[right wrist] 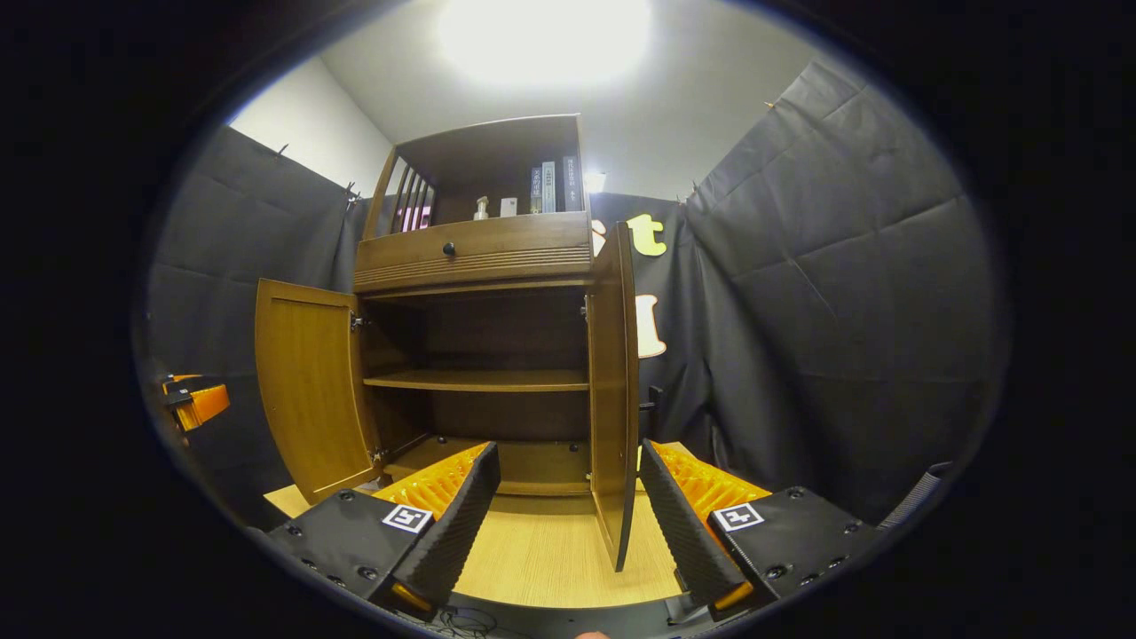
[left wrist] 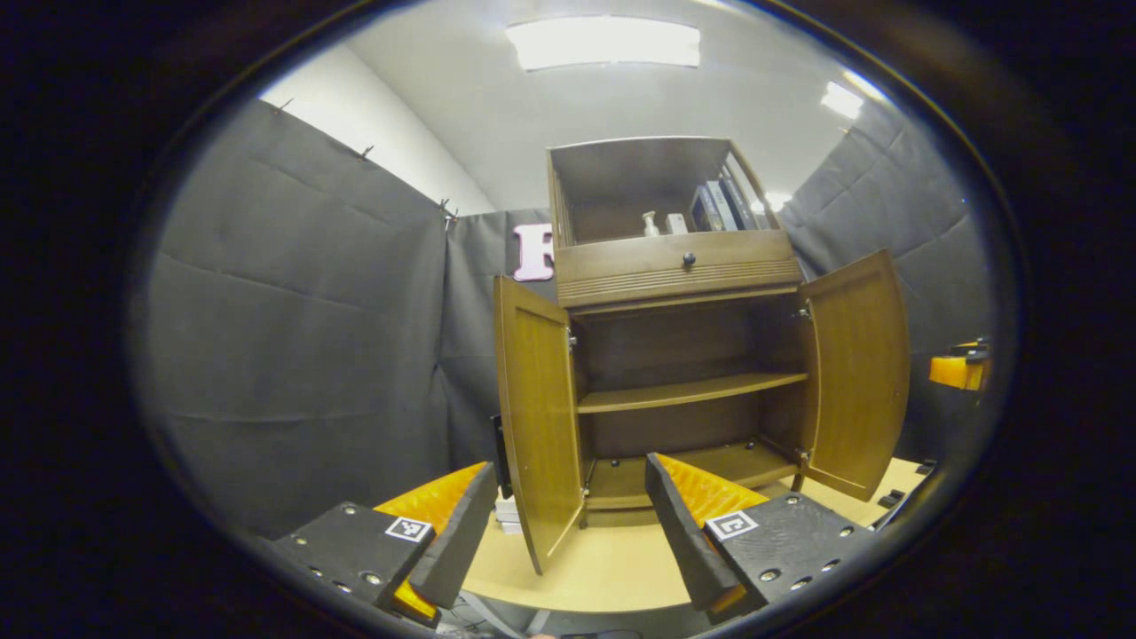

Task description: Open the right door of the double-door shoe cabinet with the right hand, and open the left door with the left hand.

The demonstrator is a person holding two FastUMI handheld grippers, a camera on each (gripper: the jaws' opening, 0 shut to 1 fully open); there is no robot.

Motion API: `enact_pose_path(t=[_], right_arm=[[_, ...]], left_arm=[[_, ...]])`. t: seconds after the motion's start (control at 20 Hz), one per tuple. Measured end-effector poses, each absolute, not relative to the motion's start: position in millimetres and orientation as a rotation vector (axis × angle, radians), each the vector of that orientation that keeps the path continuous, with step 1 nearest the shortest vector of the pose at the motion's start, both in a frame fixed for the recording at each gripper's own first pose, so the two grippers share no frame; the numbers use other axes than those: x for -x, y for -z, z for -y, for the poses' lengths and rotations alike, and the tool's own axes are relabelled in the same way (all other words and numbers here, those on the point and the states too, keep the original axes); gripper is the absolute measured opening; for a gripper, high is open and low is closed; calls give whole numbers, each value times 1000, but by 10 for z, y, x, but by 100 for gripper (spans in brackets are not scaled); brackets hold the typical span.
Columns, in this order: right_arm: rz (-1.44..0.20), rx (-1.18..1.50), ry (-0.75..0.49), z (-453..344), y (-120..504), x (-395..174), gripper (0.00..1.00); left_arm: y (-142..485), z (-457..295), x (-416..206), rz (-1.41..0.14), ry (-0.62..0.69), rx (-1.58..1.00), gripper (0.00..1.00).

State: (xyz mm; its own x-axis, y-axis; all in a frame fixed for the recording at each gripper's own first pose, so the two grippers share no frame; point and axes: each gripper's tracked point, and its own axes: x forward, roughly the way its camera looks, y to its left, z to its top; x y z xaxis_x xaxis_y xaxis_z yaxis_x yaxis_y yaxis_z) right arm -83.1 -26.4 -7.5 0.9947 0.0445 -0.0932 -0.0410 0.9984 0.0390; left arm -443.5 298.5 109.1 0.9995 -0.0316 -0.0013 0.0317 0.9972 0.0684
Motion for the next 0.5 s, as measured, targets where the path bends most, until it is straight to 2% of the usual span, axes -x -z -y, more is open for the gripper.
enact_pose_path(t=[0.25, 0.3, 0.35, 0.45, 0.5], right_arm=[[-87, -38, -49, 226, 52, 840, 99], [-87, -37, -50, 221, 55, 834, 95], [-87, -37, -51, 217, 54, 831, 99], [-83, -38, -50, 214, 34, 815, 99], [-81, -38, -50, 213, 27, 811, 95]], left_arm=[[-1074, -3004, 4435, 1, 37, -77, 97], [-1081, -3003, 4432, 3, 37, -78, 97], [-1078, -3010, 4429, 5, 36, -81, 97], [-1077, -3011, 4428, 6, 33, -82, 97], [-1084, -3006, 4429, 7, 33, -80, 97]])
